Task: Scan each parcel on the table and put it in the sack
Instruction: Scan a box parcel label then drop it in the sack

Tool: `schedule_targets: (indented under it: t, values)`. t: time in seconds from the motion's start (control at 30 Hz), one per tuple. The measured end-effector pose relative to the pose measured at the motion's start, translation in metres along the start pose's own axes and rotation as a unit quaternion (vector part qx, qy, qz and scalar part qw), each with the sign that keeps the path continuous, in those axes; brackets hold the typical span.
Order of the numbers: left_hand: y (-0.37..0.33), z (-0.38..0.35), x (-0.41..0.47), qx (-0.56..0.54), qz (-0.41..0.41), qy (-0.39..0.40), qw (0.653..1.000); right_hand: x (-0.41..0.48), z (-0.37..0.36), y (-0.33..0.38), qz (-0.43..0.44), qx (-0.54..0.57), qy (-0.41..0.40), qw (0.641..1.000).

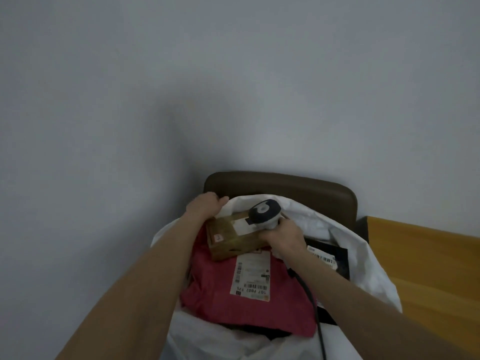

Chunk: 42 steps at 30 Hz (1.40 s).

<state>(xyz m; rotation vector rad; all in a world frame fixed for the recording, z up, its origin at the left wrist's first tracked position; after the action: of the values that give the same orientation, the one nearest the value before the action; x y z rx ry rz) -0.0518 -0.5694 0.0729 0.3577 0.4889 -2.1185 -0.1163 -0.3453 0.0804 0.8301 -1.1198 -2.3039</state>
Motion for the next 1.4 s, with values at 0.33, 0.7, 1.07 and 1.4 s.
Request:
schedule_targets:
  t: [0.33,0.7,1.07,1.4]
  values:
    - [-0.011,0.008,0.027,-0.195,-0.042,-0.03,0.979,0.008,-0.027,0.009,-0.015,-0.03,0.06,0.998]
    - [-0.021,0.035,-0.013,-0.254,-0.136,0.104,0.952,0.01,-0.031,0.009,-0.056,0.065,0.099,0.991]
    - [0.009,-0.012,-0.008,0.095,-0.021,0.094,0.991,-0.007,-0.013,0.005,-0.04,0.159,0.062,0.984]
    - [-0.055,0.074,-0.029,-0.069,-0.058,-0.176,0.98,-0.02,0.006,-0.003,-0.045,0.19,0.05,0.979]
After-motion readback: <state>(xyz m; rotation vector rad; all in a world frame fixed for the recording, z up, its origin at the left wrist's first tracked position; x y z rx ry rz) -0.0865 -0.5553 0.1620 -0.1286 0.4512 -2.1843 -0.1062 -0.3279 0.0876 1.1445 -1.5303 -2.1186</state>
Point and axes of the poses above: each hand's wrist, its own x-axis towards the middle knuckle, its own z-axis out of the back of the hand, y = z × x, the point moved 4 cm from there along x, towards the middle knuckle, and after that the axes turned 7 degrees about z, right-handed, at the moved point
